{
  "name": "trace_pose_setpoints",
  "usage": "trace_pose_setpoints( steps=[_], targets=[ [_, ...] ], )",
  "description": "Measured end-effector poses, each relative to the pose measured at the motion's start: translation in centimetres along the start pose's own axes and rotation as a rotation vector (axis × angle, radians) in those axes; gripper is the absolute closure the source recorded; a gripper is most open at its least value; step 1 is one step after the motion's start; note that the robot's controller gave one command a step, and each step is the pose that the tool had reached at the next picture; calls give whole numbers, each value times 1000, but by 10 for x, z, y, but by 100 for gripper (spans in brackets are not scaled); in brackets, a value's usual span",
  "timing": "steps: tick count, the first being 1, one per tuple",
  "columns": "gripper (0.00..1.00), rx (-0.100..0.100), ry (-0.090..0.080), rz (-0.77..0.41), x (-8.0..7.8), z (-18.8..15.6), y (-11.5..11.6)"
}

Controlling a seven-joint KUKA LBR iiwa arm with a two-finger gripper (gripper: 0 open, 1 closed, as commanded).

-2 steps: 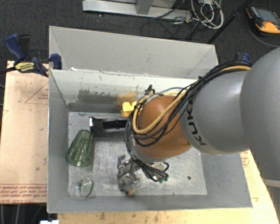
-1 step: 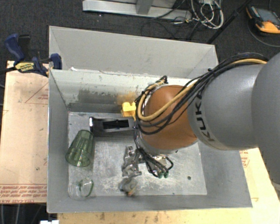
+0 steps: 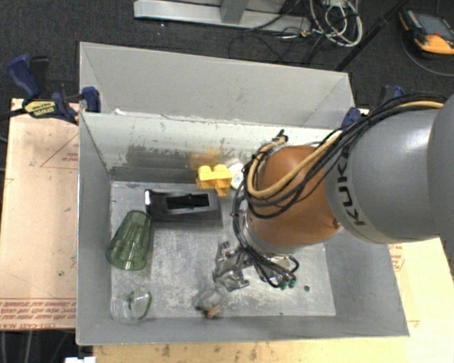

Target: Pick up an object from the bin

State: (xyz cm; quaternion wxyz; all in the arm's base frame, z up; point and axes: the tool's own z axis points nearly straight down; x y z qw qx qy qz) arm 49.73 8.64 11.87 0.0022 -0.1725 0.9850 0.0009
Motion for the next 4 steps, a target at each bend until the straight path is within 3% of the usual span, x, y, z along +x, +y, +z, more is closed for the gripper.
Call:
trace_pose_setpoints(
  steps=[1, 2, 3, 4],
  targets=[
    [100, -1, 12, -80, 9, -33, -6],
    [0, 1, 4, 263, 5, -60, -13],
    [0, 1, 4, 429, 5, -47, -17],
    [0, 1, 0, 414, 3, -6, -10]
  ],
)
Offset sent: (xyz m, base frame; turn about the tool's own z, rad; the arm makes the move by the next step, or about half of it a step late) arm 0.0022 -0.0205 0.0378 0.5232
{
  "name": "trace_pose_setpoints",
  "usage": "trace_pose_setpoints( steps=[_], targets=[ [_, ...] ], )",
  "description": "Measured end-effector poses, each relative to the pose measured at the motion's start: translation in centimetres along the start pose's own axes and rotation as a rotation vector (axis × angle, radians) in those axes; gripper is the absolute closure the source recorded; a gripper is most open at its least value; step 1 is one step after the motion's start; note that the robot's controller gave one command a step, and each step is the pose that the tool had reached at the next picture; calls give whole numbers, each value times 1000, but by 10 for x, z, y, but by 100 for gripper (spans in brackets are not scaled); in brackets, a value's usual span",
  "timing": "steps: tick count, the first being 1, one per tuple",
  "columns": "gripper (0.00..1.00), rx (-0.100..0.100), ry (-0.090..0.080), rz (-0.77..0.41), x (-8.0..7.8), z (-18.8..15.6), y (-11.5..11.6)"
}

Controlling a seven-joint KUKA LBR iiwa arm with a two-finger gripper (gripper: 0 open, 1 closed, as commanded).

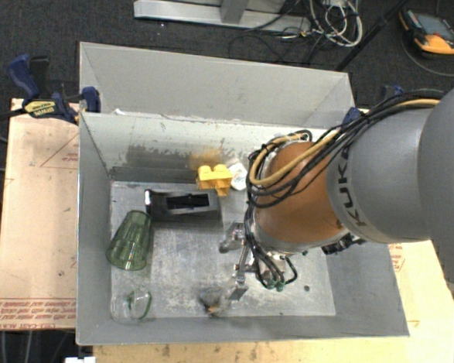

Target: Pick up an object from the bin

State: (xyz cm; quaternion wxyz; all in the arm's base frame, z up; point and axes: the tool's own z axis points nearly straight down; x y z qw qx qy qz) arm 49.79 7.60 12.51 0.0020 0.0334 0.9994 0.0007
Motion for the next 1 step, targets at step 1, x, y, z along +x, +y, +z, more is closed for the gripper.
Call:
trace_pose_setpoints(
  steps=[1],
  targets=[
    [100, 6, 24, -213, 10, 40, 29]
  ],
)
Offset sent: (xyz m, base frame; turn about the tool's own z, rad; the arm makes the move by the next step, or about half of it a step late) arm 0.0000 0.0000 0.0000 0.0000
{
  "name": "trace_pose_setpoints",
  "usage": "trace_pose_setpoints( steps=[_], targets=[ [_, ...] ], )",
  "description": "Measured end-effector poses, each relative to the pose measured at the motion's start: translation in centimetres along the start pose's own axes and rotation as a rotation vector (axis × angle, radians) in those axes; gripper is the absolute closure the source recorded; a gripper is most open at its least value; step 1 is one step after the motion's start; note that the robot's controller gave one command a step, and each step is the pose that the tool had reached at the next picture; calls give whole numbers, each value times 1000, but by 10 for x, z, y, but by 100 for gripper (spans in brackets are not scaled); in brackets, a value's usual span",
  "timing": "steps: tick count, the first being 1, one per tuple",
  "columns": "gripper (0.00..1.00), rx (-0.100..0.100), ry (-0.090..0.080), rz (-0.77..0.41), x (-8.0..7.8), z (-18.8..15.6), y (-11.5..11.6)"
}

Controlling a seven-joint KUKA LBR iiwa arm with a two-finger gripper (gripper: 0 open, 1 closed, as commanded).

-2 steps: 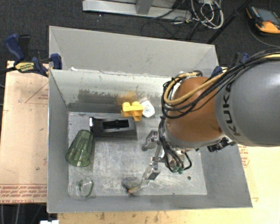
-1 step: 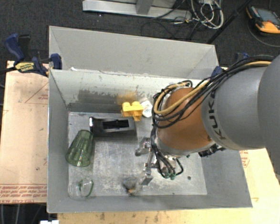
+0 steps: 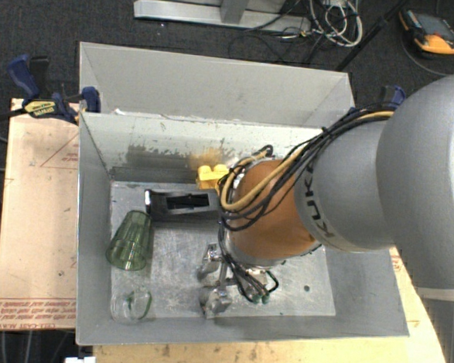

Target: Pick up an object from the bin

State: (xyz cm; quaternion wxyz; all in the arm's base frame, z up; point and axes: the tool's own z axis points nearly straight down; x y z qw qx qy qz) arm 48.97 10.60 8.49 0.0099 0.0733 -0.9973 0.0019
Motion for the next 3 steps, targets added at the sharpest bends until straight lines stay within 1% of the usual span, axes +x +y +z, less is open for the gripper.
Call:
trace_pose_setpoints(
  steps=[1, 2, 3],
  targets=[
    [100, 0, 2, 0, 1, 0, 0],
    [100, -3, -15, -67, 4, -43, -6],
    [100, -3, -29, 4, 9, -37, -34]
  ],
)
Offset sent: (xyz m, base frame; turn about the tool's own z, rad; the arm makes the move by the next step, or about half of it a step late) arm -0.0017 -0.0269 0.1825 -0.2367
